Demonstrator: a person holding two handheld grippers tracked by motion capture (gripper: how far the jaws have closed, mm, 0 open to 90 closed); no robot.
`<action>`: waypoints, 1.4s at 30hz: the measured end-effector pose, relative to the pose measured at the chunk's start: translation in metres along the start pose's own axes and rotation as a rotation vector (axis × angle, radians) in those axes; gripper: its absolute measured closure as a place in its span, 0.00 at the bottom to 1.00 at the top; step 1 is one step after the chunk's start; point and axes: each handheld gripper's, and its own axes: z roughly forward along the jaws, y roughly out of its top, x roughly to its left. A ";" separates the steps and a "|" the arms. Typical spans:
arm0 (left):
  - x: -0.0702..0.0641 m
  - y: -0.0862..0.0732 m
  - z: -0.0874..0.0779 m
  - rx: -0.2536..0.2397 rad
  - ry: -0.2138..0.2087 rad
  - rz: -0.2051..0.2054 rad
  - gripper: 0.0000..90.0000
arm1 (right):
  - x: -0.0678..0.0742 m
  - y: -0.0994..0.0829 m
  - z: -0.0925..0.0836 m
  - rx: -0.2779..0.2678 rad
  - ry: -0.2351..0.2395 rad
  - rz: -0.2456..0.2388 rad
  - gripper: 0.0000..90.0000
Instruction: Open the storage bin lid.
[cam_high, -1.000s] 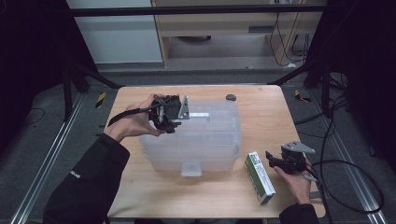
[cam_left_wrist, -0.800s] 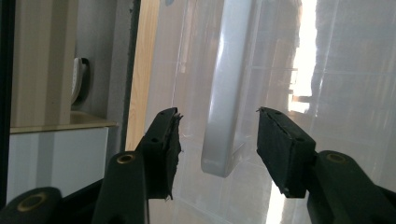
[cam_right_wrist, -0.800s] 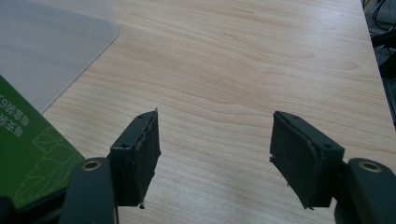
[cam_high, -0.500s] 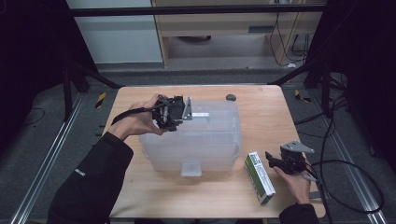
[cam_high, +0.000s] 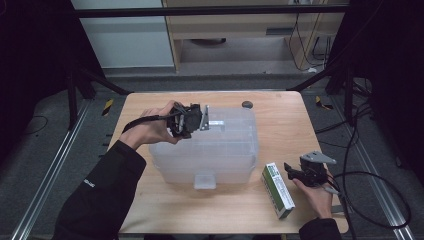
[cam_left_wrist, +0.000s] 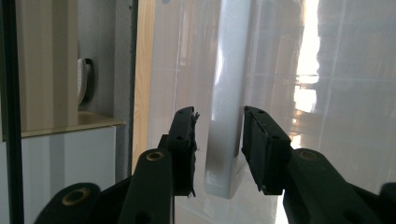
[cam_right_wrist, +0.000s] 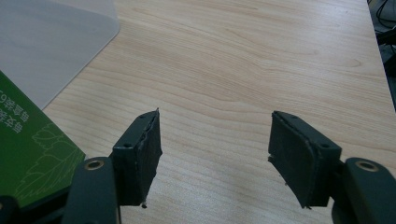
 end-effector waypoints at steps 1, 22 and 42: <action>0.000 0.000 0.000 0.003 0.000 0.002 0.73 | 0.000 0.000 0.000 -0.001 0.002 -0.002 0.38; 0.002 0.004 0.000 0.054 -0.025 0.025 0.83 | 0.001 0.000 0.001 0.012 0.009 0.010 0.39; 0.002 0.005 0.000 0.055 -0.010 0.041 0.84 | 0.004 0.014 -0.011 -0.030 0.032 0.009 0.47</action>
